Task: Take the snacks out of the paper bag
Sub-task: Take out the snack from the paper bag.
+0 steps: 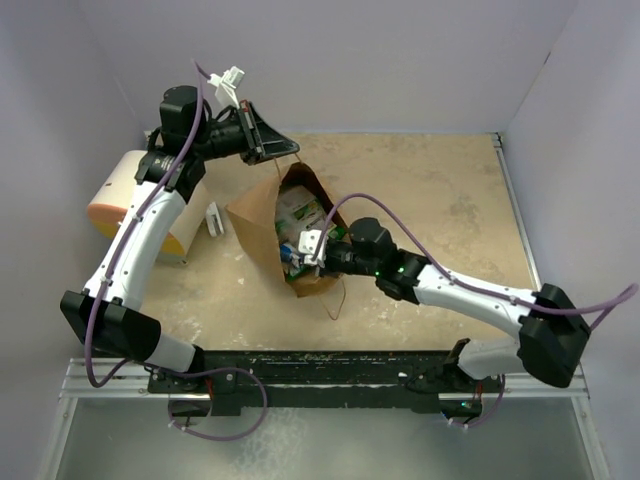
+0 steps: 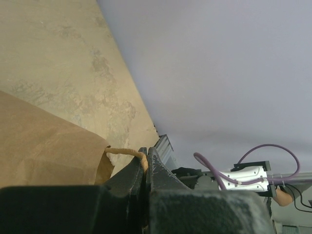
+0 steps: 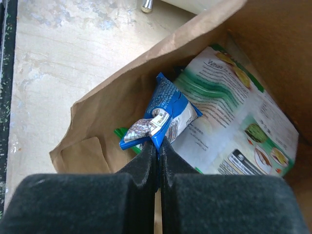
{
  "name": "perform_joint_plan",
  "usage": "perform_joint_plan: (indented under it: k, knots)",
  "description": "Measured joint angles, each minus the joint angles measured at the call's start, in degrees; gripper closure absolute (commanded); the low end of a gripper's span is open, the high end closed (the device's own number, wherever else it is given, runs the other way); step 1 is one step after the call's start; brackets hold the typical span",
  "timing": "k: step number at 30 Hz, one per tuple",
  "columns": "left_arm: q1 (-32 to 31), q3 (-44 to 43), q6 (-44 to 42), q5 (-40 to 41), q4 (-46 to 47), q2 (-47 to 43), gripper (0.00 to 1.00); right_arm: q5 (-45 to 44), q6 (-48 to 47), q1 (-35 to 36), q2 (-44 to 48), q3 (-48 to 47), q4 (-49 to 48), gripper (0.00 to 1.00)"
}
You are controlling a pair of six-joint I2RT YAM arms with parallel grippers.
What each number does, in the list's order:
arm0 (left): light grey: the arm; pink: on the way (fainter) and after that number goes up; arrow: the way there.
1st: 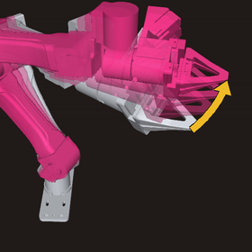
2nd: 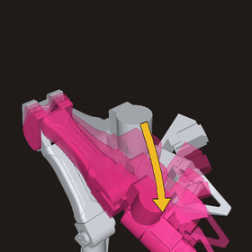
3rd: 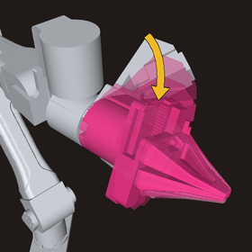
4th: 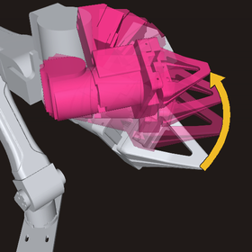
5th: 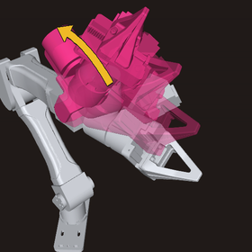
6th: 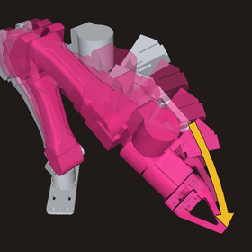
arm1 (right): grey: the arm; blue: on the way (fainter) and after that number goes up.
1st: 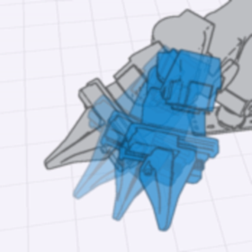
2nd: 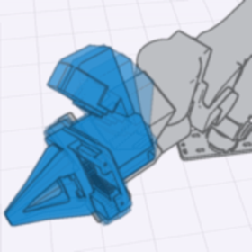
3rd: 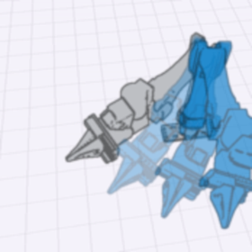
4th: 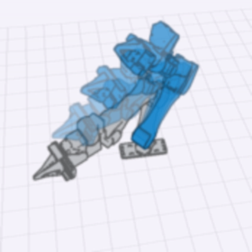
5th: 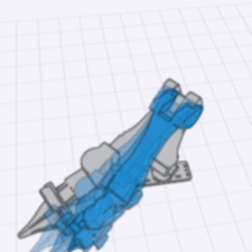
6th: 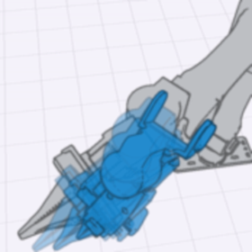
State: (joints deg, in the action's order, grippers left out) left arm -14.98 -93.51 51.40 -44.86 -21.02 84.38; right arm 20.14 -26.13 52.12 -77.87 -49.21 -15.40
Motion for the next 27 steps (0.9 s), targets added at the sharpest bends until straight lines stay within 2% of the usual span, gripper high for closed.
perform_joint_plan:
  k: [13, 20, 27]
  knots:
    - [0.35, 0.02, -0.15, -0.39, 0.04, 0.0, 1.0, -10.86, 9.16, 0.0, 18.01, 1.55, 8.74, 1.0]
    - [0.42, 0.87, -0.15, -0.55, 0.39, -0.02, 1.0, -18.08, 10.08, 0.0, 24.06, -4.35, 11.76, 1.0]
    - [0.74, 1.81, -0.17, -0.79, 0.42, -0.17, 1.0, -35.71, 8.55, 0.0, 24.28, -10.25, 12.68, 1.0]
